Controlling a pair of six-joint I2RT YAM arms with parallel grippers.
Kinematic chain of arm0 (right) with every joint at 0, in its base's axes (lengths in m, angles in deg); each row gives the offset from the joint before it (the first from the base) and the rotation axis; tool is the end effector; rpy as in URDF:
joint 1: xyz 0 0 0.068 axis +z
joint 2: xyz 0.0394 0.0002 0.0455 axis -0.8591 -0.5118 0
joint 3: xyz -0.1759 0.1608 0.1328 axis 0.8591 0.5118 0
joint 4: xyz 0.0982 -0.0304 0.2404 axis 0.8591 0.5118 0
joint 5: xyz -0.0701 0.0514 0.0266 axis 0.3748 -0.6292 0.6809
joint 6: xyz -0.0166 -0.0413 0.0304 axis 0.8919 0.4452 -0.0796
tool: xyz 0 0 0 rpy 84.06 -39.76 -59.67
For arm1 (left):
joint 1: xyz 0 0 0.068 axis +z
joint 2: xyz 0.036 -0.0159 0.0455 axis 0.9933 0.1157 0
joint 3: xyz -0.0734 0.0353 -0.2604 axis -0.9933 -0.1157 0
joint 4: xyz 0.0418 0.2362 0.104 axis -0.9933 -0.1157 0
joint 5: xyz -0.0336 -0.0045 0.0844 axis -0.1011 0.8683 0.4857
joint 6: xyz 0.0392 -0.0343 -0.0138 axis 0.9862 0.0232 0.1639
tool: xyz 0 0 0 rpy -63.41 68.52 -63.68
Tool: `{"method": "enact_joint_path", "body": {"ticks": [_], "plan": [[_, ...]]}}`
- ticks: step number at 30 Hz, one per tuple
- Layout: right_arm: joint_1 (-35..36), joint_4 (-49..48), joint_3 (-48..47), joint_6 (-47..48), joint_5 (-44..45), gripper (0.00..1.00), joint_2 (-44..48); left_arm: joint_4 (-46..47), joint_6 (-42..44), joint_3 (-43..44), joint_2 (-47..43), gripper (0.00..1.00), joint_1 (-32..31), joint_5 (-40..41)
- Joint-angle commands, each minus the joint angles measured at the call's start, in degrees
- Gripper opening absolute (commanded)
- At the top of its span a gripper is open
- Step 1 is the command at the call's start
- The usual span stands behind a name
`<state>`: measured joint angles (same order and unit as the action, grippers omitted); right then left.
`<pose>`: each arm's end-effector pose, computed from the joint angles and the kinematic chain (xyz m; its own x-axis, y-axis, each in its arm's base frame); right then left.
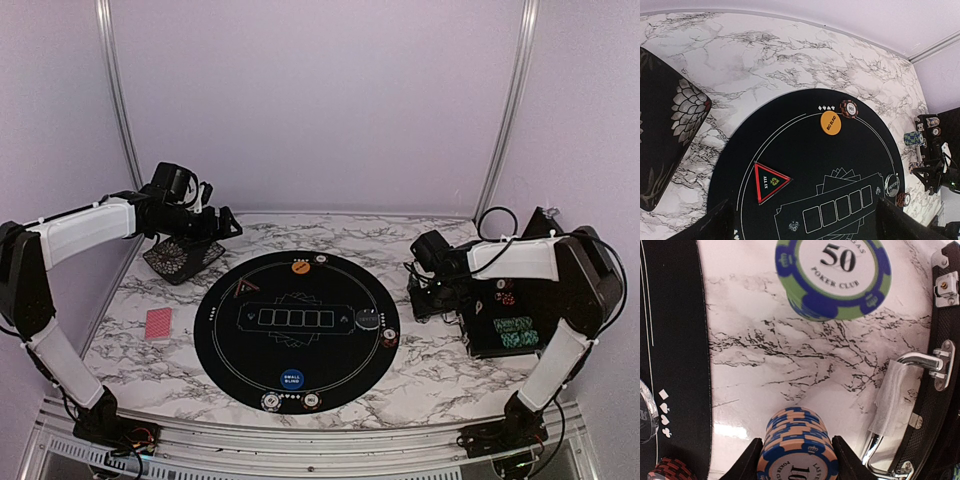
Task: Distribute texas hold em gaming equipment
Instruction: Pick up the pile of poker chips from the pile of poker chips.
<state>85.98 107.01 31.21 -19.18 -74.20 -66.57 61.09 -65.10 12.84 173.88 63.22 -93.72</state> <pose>0.2821 0.1357 0.1638 -0.9254 -0.1622 -0.3426 -0.1485 0.9867 -0.0660 0.3452 -0.1361 0.2851 -0.7497 -0.1442 -0.6458 0.2315 0.8571 -0.4601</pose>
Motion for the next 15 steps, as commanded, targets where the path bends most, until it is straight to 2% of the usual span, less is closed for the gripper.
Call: {"method": "enact_joint_path", "body": {"ticks": [1,15], "plan": [[-0.4,0.7,-2.3,-0.3,1.3,0.43,1.8,-1.2,0.8,1.2,0.2,0.99,0.2,-0.5],[-0.4,1.6,-3.1,-0.3,1.6,0.43,2.3,-1.1,0.8,1.1,-0.1,0.99,0.2,-0.5]]}}
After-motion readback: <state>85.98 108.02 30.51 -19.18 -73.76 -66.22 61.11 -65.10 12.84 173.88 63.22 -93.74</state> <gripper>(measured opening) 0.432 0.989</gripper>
